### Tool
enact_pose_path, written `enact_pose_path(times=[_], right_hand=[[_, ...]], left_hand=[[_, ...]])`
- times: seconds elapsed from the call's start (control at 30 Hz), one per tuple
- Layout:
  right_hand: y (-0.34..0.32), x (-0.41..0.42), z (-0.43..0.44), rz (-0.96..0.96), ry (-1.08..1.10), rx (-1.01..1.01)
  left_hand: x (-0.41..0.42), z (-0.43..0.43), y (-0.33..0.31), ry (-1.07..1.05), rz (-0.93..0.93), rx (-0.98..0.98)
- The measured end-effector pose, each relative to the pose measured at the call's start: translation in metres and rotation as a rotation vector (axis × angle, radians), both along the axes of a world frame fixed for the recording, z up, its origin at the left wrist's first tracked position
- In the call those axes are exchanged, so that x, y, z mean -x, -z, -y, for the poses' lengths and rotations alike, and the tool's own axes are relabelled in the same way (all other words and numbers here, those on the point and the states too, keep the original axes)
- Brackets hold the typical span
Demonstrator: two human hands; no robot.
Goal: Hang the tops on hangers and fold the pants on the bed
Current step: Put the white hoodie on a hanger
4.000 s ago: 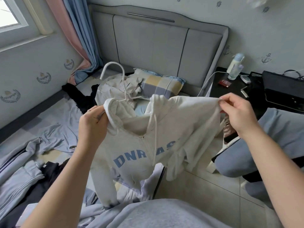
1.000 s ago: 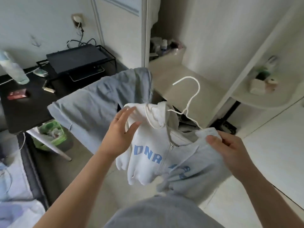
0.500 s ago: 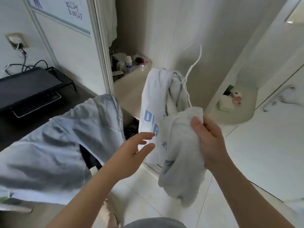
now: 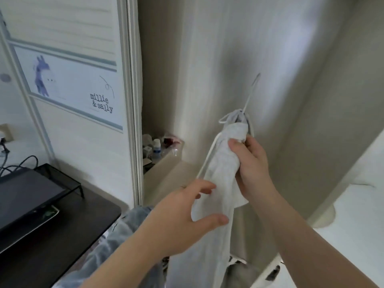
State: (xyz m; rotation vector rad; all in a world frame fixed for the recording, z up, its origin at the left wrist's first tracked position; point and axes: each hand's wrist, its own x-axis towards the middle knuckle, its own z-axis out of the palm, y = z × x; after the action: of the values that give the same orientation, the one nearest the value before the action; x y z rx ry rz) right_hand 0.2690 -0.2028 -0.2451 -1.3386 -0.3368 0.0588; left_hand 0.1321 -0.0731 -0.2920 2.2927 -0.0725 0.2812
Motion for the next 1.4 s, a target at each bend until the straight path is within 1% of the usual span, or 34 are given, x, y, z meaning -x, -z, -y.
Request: enact_pose_path(times=[0.13,0.27,0.43,0.57,0.8,0.93,1.17,1.3,1.4], right_hand=[[-0.03,-0.017,-0.045,0.106,0.06,0.012],[-0.065,-0.035,-0.083,0.234,0.104,0.009],[-0.12,-0.062,-0.119,0.381,0.135,0.006],[-0.17,-0.092,-0.138,0.502,0.13,-0.001],[-0.265,-0.159,-0.163,0.695,0.136,-0.05],[-0.322,-0.208,-0.169,0.754,0.16,-0.094],[-0.405,-0.282,-0.167,0.841,0.209,-0.084],[-0.436,-0.322,-0.166,0.831,0.239,-0.038],[-0.449,-0.348,-0.165,0.769,0.25,-0.026]], left_hand=[[-0.017,-0.032,-0.026,-0.039,0.064,-0.071],[-0.04,-0.062,-0.059,-0.121,0.187,-0.149],[-0.073,-0.098,-0.109,-0.134,0.336,-0.224],[-0.106,-0.117,-0.145,-0.197,0.436,-0.341],[-0.179,-0.146,-0.206,-0.308,0.51,-0.535],[-0.224,-0.159,-0.248,-0.354,0.546,-0.593],[-0.284,-0.168,-0.315,-0.458,0.567,-0.739],[-0.311,-0.165,-0.333,-0.531,0.535,-0.825],[-0.328,-0.161,-0.34,-0.578,0.542,-0.877]])
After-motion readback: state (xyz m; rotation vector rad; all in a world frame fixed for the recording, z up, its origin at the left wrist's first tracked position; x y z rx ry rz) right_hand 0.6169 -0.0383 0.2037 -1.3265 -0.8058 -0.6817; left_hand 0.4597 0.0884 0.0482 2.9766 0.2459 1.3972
